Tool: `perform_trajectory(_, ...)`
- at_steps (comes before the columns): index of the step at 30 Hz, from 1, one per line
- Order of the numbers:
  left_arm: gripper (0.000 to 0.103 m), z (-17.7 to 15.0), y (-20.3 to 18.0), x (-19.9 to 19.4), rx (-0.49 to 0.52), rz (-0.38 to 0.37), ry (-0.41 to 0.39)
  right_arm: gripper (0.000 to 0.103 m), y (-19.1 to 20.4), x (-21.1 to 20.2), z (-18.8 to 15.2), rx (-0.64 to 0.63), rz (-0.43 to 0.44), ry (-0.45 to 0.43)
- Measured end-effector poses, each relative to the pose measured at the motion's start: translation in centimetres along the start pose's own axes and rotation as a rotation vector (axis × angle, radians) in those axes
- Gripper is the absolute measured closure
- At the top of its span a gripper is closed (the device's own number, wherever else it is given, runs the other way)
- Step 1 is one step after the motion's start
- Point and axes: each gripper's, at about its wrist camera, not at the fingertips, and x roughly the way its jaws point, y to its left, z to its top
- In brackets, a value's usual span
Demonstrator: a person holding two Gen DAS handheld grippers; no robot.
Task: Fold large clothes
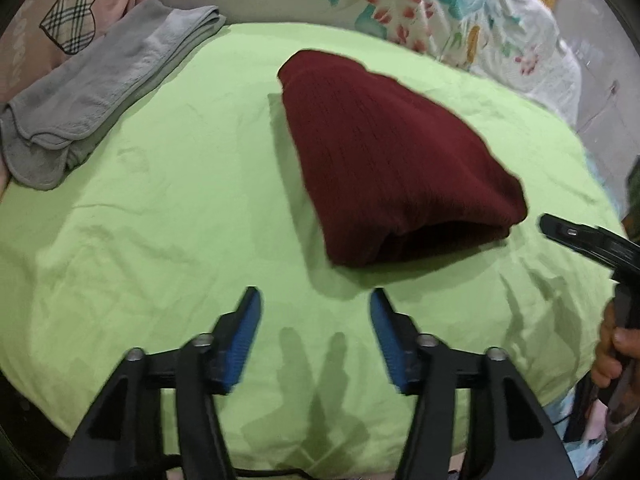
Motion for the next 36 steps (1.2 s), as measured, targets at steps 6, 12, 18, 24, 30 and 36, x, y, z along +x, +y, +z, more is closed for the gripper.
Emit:
perform_trajectory(6, 0.028, -1.3, -0.7, -0.8, 0.002, 0.019, 0.030, 0.032, 2.0, -0.7, -2.4, -0.099, -0.009, 0.029)
perform_trajectory(12, 0.022, -2.6, -0.8, -1.2, 0.017, 0.068, 0.054, 0.025, 3.0, -1.3, -4.6, -0.159, -0.011, 0.057)
perform_trajectory(18, 0.022, -3.8, -0.1, -1.6, -0.011, 0.133, 0.064, 0.025, 3.3, -1.3, -6.3, -0.182, -0.013, 0.095)
perform_trajectory(24, 0.022, -3.7, -0.4, -3.2, 0.034, 0.191, 0.046, 0.025, 3.9, -2.2, -6.1, -0.217, -0.020, 0.090)
perform_trajectory(30, 0.020, -2.0, -1.7, -6.6, 0.126, 0.219, -0.004, 0.022, 4.9, -4.9, -3.6, -0.260, 0.002, 0.038)
perform_trajectory(36, 0.006, -0.1, -1.6, -9.1, 0.113, 0.173, -0.107, 0.015, 5.3, -6.6, -1.8, -0.270, 0.008, -0.014)
